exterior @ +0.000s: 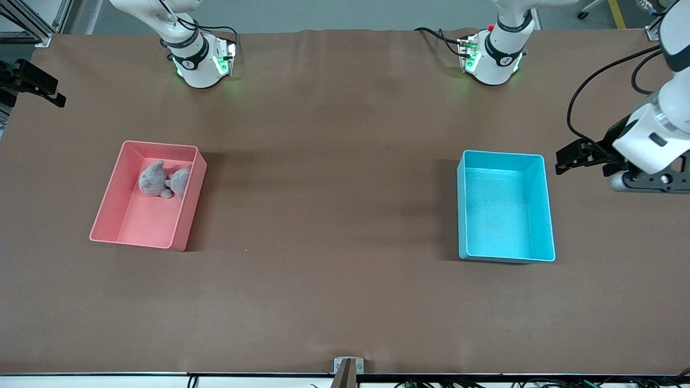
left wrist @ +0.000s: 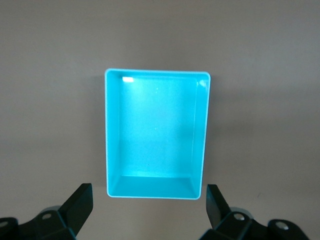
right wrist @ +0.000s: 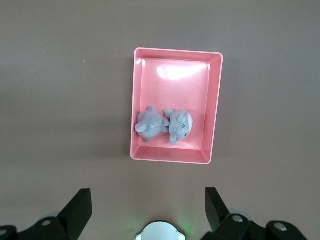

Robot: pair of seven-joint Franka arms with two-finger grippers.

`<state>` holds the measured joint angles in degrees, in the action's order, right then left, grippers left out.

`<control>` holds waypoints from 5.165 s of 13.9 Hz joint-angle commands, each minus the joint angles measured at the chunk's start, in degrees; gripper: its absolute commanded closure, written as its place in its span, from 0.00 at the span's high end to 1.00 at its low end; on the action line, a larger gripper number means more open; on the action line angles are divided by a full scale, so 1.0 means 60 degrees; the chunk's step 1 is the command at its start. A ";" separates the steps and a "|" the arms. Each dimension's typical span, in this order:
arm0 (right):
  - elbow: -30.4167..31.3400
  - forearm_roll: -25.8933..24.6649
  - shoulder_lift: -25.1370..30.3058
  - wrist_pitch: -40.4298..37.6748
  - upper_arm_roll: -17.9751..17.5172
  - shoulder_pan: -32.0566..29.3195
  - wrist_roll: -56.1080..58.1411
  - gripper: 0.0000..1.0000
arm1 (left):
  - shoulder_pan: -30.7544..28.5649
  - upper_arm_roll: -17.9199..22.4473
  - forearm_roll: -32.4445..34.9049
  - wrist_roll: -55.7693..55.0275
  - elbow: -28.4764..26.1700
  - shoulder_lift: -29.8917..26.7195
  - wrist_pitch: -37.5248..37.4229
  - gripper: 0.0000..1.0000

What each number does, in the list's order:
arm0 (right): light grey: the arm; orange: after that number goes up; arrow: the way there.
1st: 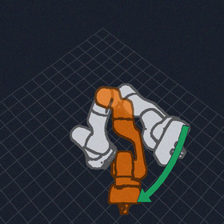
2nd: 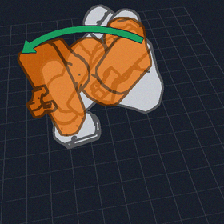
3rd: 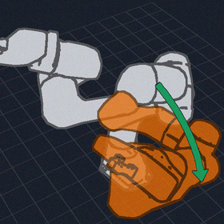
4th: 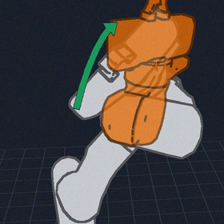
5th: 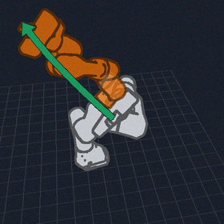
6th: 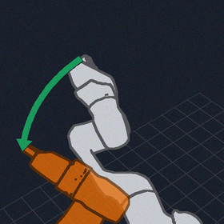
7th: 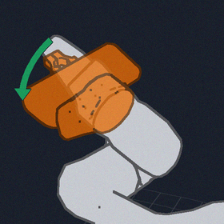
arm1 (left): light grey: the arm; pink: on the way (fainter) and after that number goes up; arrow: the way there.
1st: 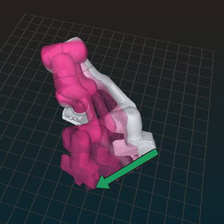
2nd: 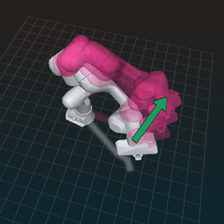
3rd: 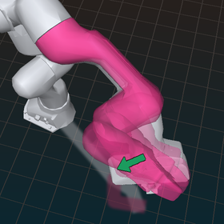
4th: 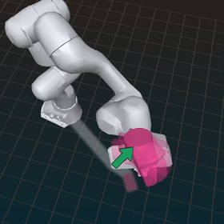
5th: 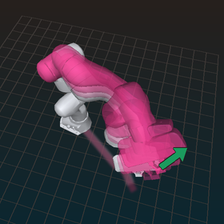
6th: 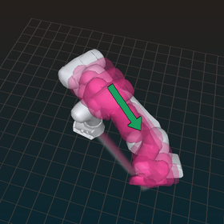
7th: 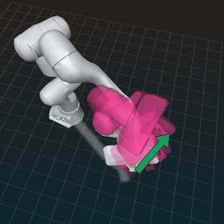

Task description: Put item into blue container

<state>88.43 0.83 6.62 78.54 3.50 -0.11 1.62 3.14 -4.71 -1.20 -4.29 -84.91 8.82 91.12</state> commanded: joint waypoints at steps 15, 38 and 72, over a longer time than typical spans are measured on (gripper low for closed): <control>0.0130 -0.0079 0.0186 -0.0082 0.0002 0.0033 0.0067 1.00 | 0.0298 -0.0167 -0.0166 -0.0076 0.0045 0.0259 -0.0450 1.00; 0.0144 -0.0079 0.0186 -0.0097 -0.0012 0.0033 0.0053 1.00 | 0.0224 -0.0167 -0.0136 -0.0032 0.0045 0.0289 -0.0436 1.00; 0.0042 -0.0196 -0.2186 0.0650 0.0090 -0.0698 0.0097 1.00 | 0.0342 -0.0167 -0.0136 -0.0061 0.0119 0.0259 -0.0436 1.00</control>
<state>89.50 0.48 -3.73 82.36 4.49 -2.38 1.62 4.99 -5.87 -1.29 -4.36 -84.62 10.69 89.38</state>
